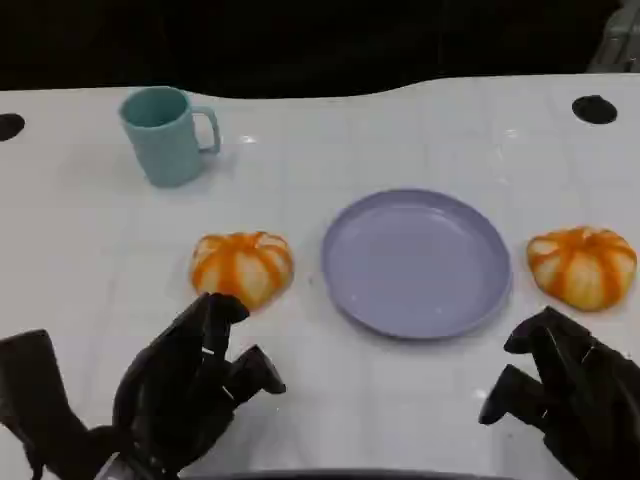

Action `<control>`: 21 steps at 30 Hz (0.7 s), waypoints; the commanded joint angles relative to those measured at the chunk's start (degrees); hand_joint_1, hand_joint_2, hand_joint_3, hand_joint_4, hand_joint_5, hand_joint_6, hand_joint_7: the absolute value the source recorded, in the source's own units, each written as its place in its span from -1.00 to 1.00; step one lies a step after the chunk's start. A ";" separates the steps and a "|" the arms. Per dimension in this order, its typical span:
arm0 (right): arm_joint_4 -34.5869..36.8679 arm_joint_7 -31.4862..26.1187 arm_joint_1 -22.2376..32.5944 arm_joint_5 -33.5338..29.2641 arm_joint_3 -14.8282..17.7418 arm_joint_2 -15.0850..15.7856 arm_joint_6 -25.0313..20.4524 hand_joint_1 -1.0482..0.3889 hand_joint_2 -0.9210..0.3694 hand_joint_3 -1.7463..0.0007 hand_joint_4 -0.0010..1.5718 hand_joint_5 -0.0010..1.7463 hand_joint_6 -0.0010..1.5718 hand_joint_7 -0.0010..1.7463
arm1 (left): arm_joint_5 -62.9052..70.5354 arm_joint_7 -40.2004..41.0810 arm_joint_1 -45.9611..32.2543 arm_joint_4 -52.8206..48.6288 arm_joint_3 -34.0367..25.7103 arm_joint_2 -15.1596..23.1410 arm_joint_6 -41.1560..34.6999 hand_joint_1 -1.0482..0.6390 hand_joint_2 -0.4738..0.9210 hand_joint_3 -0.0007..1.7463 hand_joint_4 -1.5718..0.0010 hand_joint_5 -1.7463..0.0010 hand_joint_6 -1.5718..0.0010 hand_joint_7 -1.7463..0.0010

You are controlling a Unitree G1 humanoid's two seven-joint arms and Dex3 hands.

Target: Grasp the bread from the table and place it into the plate.

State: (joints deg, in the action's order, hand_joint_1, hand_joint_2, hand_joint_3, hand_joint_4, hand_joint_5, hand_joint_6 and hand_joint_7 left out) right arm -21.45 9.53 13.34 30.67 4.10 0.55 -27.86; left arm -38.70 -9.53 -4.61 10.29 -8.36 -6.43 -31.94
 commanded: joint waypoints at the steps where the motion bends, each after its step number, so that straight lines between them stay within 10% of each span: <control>1: -0.95 -0.08 -0.42 0.12 0.70 0.69 0.06 -0.24 -1.00 0.71 -0.16 1.00 -0.33 0.83 | 0.21 0.30 -0.03 0.71 -0.06 0.63 0.11 -0.40 1.00 -0.48 -0.03 -1.00 0.28 -1.00; 21: -1.06 0.12 -0.21 0.36 0.65 0.68 0.01 -0.23 -1.00 0.71 -0.16 1.00 -0.33 0.83 | 1.46 -2.05 0.03 0.05 0.78 1.85 2.24 -0.40 1.00 -0.45 -0.01 -1.00 0.32 -1.00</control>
State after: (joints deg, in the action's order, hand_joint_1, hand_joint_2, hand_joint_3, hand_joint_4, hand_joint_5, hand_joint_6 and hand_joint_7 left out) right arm -21.52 9.65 13.27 30.65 4.10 0.72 -27.86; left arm -38.54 -9.71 -4.60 10.28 -7.93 -6.05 -31.67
